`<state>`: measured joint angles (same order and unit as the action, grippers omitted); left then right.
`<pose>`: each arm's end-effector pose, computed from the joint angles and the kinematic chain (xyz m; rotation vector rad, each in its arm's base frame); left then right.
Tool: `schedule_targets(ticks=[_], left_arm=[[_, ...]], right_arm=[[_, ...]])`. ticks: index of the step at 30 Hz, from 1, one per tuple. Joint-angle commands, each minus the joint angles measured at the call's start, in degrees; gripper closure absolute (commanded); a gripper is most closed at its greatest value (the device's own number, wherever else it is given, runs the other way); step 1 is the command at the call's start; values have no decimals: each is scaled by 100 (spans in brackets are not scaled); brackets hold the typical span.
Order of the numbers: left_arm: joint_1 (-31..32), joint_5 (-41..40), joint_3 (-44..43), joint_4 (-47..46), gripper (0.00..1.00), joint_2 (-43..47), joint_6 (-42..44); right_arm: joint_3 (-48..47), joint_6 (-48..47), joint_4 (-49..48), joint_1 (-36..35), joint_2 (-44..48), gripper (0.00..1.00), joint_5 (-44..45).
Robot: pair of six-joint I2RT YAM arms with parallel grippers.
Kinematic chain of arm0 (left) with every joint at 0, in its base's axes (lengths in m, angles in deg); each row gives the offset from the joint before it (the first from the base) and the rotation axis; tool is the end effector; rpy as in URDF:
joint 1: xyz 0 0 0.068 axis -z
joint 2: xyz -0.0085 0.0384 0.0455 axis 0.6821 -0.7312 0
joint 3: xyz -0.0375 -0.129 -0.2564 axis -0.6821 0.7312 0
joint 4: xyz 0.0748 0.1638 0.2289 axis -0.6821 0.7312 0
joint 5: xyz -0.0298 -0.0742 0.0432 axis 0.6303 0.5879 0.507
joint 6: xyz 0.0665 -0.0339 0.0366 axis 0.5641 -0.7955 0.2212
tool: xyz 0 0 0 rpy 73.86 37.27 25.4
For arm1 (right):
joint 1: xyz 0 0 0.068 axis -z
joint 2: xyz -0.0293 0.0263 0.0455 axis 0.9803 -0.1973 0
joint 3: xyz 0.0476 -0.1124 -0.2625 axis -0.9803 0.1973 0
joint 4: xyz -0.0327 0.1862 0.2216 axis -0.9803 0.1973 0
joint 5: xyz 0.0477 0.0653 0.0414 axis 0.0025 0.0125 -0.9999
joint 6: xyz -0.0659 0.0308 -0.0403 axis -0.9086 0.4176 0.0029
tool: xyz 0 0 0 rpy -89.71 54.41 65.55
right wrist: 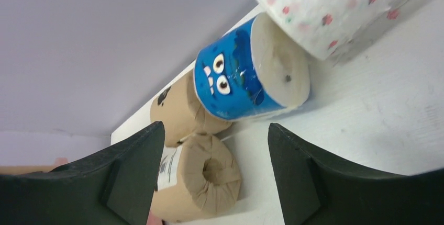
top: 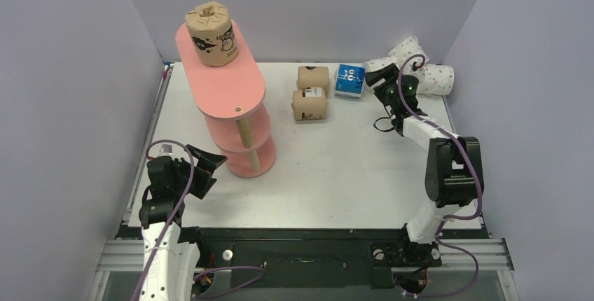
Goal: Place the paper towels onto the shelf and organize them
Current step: Pick up the paper towel from the center of the board.
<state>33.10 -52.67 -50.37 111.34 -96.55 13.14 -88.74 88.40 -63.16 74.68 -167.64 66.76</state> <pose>0.1735 0.0021 0.2108 -1.0677 2.0427 -0.8705 0.4522 0.0437 0.2236 0.6862 1.7899 0.8511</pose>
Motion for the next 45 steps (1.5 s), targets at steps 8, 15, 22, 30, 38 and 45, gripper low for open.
schedule_targets(ticks=[8,15,22,30,38,45], left_arm=[[-42,-116,-63,-297,0,-110,90],[-44,-180,-116,-345,0,-249,89],[-46,-128,-80,-392,0,-243,77],[-43,-11,37,-367,0,-73,68],[-46,73,75,-399,0,-33,59],[-44,87,95,-429,0,-24,34]], right_arm=[[-1746,-162,615,132,-1346,31,4],[-1956,127,473,42,-1759,31,-222],[-1529,389,149,-211,-1553,31,-326],[-1268,485,55,-572,-1250,31,-489],[-416,441,-138,-550,-443,31,-204],[-317,526,-78,-207,-372,30,-61]])
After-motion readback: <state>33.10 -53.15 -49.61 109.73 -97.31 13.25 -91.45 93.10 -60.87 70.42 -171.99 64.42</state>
